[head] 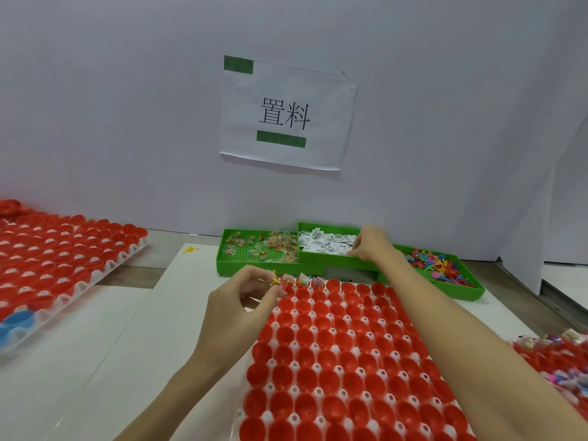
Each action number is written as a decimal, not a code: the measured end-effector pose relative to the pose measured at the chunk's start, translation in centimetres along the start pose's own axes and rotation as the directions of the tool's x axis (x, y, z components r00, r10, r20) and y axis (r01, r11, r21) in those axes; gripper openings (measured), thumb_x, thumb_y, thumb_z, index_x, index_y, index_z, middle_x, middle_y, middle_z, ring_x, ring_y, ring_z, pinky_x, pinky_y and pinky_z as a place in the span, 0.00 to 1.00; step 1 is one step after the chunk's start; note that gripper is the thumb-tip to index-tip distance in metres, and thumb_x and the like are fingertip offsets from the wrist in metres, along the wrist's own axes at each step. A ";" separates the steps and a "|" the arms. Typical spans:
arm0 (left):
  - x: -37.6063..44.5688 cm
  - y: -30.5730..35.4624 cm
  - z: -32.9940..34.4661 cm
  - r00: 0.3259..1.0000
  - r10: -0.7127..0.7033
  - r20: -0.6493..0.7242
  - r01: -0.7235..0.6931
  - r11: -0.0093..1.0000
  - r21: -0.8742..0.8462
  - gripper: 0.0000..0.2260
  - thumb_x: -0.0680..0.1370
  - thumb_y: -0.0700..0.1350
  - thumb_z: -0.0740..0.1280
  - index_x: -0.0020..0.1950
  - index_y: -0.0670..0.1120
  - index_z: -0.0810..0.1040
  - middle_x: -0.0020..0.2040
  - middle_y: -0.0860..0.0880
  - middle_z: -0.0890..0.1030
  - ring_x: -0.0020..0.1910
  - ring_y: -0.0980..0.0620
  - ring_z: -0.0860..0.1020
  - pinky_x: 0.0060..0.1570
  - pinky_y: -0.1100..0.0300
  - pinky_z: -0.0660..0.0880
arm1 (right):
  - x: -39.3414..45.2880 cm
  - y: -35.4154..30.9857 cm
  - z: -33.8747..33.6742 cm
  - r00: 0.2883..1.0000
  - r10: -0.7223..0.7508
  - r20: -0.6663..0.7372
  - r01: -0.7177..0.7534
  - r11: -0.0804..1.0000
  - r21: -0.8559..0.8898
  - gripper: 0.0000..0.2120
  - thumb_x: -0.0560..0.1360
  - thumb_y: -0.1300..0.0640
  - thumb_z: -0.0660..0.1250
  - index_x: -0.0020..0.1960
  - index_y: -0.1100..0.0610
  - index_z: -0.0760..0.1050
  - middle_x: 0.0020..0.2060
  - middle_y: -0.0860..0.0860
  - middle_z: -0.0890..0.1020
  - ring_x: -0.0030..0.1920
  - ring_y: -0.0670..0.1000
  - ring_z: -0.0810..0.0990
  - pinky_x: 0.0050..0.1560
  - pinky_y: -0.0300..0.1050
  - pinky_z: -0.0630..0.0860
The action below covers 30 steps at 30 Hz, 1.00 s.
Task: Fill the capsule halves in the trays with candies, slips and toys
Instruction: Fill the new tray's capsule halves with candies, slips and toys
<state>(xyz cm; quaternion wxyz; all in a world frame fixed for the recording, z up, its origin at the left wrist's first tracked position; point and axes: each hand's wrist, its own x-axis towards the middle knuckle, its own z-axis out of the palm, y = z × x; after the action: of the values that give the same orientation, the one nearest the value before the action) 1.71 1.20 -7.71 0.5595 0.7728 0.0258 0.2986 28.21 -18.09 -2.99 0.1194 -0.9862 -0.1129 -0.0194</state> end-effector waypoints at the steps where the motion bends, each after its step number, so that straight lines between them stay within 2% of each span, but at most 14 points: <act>1: 0.0 0.0 0.0 1.000 -0.004 0.001 0.004 1.000 0.013 0.05 0.77 0.43 0.75 0.48 0.52 0.81 0.42 0.53 0.87 0.43 0.53 0.85 0.44 0.58 0.82 | 0.3 -0.1 0.1 1.000 0.007 -0.004 -0.008 1.000 -0.028 0.14 0.75 0.54 0.77 0.56 0.62 0.83 0.54 0.57 0.85 0.55 0.56 0.83 0.58 0.49 0.80; 3: 0.1 -0.1 0.1 1.000 -0.012 0.004 0.012 0.999 0.047 0.05 0.77 0.43 0.75 0.48 0.52 0.81 0.42 0.54 0.87 0.43 0.55 0.85 0.42 0.58 0.81 | 0.5 -0.3 0.3 1.000 0.010 -0.023 -0.011 0.999 -0.050 0.09 0.76 0.62 0.74 0.55 0.62 0.82 0.52 0.57 0.85 0.53 0.56 0.83 0.57 0.49 0.81; 5: 0.0 -0.1 0.2 0.999 -0.030 0.010 0.030 0.998 0.062 0.05 0.77 0.44 0.75 0.47 0.53 0.81 0.42 0.54 0.87 0.45 0.56 0.84 0.42 0.60 0.80 | 0.2 -0.2 0.4 0.997 -0.004 -0.077 -0.001 0.997 -0.073 0.02 0.76 0.66 0.70 0.49 0.63 0.82 0.45 0.57 0.85 0.47 0.56 0.83 0.52 0.50 0.82; 7: -0.1 0.1 0.1 0.996 -0.077 0.036 0.076 0.997 0.023 0.03 0.76 0.46 0.76 0.46 0.53 0.83 0.44 0.55 0.87 0.47 0.57 0.84 0.44 0.64 0.79 | -0.6 -0.2 0.3 0.984 -0.031 -0.177 0.021 0.998 -0.057 0.09 0.77 0.63 0.69 0.38 0.62 0.78 0.32 0.55 0.80 0.37 0.57 0.79 0.44 0.48 0.80; 8: 0.0 0.3 0.1 0.990 -0.121 0.067 0.123 0.992 -0.037 0.02 0.76 0.47 0.76 0.46 0.53 0.85 0.45 0.54 0.87 0.48 0.57 0.84 0.45 0.64 0.80 | -1.1 -0.2 0.0 0.973 -0.037 -0.228 0.042 0.999 0.015 0.13 0.78 0.60 0.69 0.36 0.63 0.78 0.30 0.56 0.79 0.35 0.58 0.78 0.43 0.48 0.80; 10: -0.1 0.9 0.0 0.968 -0.214 0.128 0.237 0.951 -0.200 0.02 0.74 0.46 0.77 0.46 0.52 0.88 0.46 0.52 0.87 0.49 0.55 0.85 0.46 0.66 0.80 | -2.9 -0.2 -0.6 0.961 -0.035 -0.276 0.111 0.957 0.267 0.13 0.79 0.56 0.69 0.40 0.63 0.82 0.36 0.58 0.85 0.40 0.58 0.83 0.46 0.49 0.80; 13: -0.2 1.7 0.0 0.947 -0.280 0.154 0.317 0.890 -0.329 0.05 0.72 0.43 0.78 0.46 0.50 0.89 0.46 0.49 0.88 0.47 0.52 0.86 0.44 0.68 0.80 | -7.5 -0.4 -1.4 0.974 -0.073 -0.217 0.196 0.757 0.623 0.03 0.78 0.58 0.72 0.47 0.56 0.84 0.40 0.50 0.87 0.46 0.50 0.86 0.48 0.43 0.80; 15: -0.3 2.0 0.1 0.939 -0.298 0.170 0.340 0.870 -0.357 0.06 0.73 0.41 0.78 0.47 0.51 0.90 0.46 0.48 0.88 0.47 0.52 0.87 0.42 0.69 0.80 | -11.4 -0.4 -1.8 0.969 -0.178 -0.173 0.248 0.635 0.732 0.02 0.77 0.57 0.73 0.48 0.54 0.84 0.41 0.48 0.88 0.46 0.47 0.86 0.43 0.33 0.78; 16: -0.4 2.2 0.2 0.935 -0.306 0.181 0.353 0.861 -0.367 0.06 0.73 0.40 0.78 0.47 0.50 0.90 0.47 0.48 0.88 0.47 0.52 0.87 0.43 0.68 0.81 | -13.3 -0.5 -1.7 0.960 -0.234 -0.155 0.267 0.591 0.761 0.02 0.77 0.57 0.74 0.49 0.53 0.85 0.42 0.48 0.88 0.46 0.47 0.87 0.43 0.32 0.78; 19: -0.7 2.4 0.5 0.926 -0.307 0.219 0.374 0.829 -0.417 0.07 0.72 0.40 0.78 0.49 0.47 0.89 0.47 0.42 0.88 0.47 0.45 0.88 0.48 0.62 0.83 | -18.1 -0.7 -1.4 0.932 -0.343 -0.118 0.294 0.524 0.799 0.02 0.77 0.57 0.74 0.49 0.53 0.85 0.43 0.49 0.88 0.46 0.48 0.87 0.49 0.36 0.81; 21: -0.9 2.5 0.8 0.919 -0.293 0.265 0.385 0.816 -0.431 0.08 0.71 0.42 0.79 0.49 0.46 0.88 0.47 0.40 0.88 0.48 0.42 0.87 0.48 0.61 0.83 | -19.9 -1.1 -1.0 0.926 -0.354 -0.133 0.314 0.523 0.792 0.02 0.76 0.57 0.74 0.48 0.53 0.86 0.41 0.48 0.88 0.44 0.47 0.87 0.48 0.35 0.80; 25: -1.4 2.5 1.5 0.907 -0.247 0.342 0.359 0.877 -0.319 0.10 0.69 0.48 0.81 0.48 0.48 0.88 0.48 0.45 0.88 0.50 0.48 0.87 0.49 0.66 0.80 | -21.4 -1.7 -0.8 0.910 -0.364 -0.201 0.390 0.579 0.716 0.03 0.76 0.57 0.75 0.46 0.50 0.85 0.39 0.44 0.87 0.44 0.44 0.86 0.47 0.36 0.79; 30: -1.7 2.1 1.9 0.926 -0.201 0.320 0.304 0.900 -0.313 0.12 0.68 0.46 0.81 0.50 0.47 0.87 0.46 0.45 0.88 0.48 0.49 0.87 0.48 0.66 0.80 | -22.5 -1.6 -0.1 0.879 -0.431 -0.204 0.442 0.577 0.687 0.04 0.78 0.56 0.73 0.48 0.49 0.85 0.40 0.43 0.86 0.45 0.45 0.86 0.45 0.35 0.78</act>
<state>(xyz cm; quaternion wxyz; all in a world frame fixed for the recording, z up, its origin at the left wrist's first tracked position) 0.58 -1.81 -7.01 0.7224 0.6826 -0.0074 0.1101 5.92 -21.51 -3.96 0.4857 -0.8012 -0.3493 -0.0098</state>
